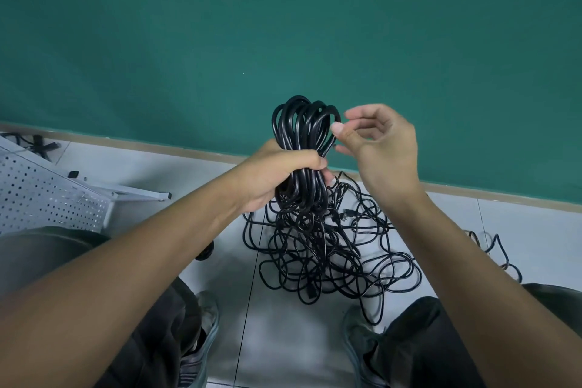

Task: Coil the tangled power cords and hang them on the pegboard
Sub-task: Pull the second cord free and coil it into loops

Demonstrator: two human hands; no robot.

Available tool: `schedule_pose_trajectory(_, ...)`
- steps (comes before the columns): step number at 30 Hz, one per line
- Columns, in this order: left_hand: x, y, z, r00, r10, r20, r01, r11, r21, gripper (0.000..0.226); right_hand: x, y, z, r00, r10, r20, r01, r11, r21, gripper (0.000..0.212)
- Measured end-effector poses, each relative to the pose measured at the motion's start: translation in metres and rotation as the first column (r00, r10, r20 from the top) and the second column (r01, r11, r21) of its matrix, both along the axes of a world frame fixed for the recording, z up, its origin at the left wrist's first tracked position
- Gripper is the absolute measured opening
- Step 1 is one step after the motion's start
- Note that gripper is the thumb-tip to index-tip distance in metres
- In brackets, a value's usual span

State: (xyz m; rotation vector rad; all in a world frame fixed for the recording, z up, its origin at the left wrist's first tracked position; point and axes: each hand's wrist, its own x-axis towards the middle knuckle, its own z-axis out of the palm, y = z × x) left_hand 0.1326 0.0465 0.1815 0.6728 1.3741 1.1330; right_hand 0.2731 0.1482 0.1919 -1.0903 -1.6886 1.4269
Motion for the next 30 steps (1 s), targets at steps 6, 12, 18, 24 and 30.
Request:
schedule_pose_trajectory(6, -0.004, 0.003, 0.002, 0.995, 0.090, 0.045, -0.090, 0.996, 0.017, 0.010, -0.002, -0.012, -0.001, 0.982, 0.189, 0.001, -0.183, 0.953, -0.243, 0.038)
schedule_pose_trajectory(12, -0.015, 0.006, 0.007, 0.960, 0.271, 0.075, -0.271, 0.962, -0.009, 0.016, -0.006, -0.037, -0.022, 0.888, 0.452, -0.088, -0.444, 0.789, -0.424, 0.090)
schedule_pose_trajectory(18, -0.025, 0.006, 0.006, 0.902, 0.402, 0.155, -0.403, 0.915, -0.029, 0.013, -0.009, -0.062, -0.029, 0.866, 0.499, -0.008, -0.460, 0.792, -0.400, 0.091)
schedule_pose_trajectory(24, -0.039, 0.011, -0.002, 0.788, 0.533, 0.309, -0.534, 0.841, -0.087, 0.009, -0.004, -0.068, -0.037, 0.789, 0.587, 0.184, -0.482, 0.776, -0.407, 0.086)
schedule_pose_trajectory(30, -0.045, 0.012, -0.007, 0.727, 0.657, 0.200, -0.651, 0.752, -0.104, 0.014, -0.004, -0.076, -0.036, 0.708, 0.622, 0.334, -0.572, 0.783, -0.244, 0.033)
